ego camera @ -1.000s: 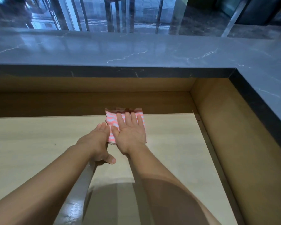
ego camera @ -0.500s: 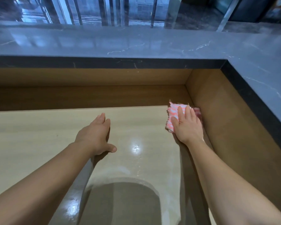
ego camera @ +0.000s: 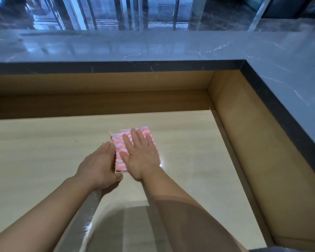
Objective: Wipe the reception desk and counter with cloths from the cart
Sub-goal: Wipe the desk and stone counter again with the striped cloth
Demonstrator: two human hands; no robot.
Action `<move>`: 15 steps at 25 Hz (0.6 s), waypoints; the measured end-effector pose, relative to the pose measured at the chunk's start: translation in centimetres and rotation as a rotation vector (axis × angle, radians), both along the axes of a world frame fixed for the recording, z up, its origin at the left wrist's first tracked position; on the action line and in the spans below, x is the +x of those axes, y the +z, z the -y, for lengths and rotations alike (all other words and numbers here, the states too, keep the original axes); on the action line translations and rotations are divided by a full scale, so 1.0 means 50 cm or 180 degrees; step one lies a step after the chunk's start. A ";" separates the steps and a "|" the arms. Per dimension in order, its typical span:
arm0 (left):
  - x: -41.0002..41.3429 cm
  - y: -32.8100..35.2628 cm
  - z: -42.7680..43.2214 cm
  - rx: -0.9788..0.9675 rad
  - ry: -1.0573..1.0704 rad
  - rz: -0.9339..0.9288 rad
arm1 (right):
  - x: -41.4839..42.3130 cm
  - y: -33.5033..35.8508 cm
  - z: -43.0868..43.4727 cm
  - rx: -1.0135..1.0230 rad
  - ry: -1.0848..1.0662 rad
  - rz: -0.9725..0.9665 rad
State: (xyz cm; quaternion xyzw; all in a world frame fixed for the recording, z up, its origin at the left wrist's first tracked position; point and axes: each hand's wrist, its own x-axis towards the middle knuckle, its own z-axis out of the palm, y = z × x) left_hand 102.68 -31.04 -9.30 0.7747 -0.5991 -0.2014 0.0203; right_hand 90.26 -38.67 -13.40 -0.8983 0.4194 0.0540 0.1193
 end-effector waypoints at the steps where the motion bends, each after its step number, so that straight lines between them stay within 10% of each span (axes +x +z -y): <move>1: -0.008 0.004 -0.002 0.0039 -0.0052 0.0062 | -0.022 0.002 0.012 -0.0016 0.0011 0.0001; 10: -0.070 0.015 -0.028 0.0300 -0.0485 0.0751 | -0.358 0.010 0.145 -0.0442 -0.1312 -0.0385; 15: -0.074 0.009 -0.029 0.0409 -0.0477 0.0764 | -0.278 0.007 0.104 -0.0143 -0.1601 -0.0320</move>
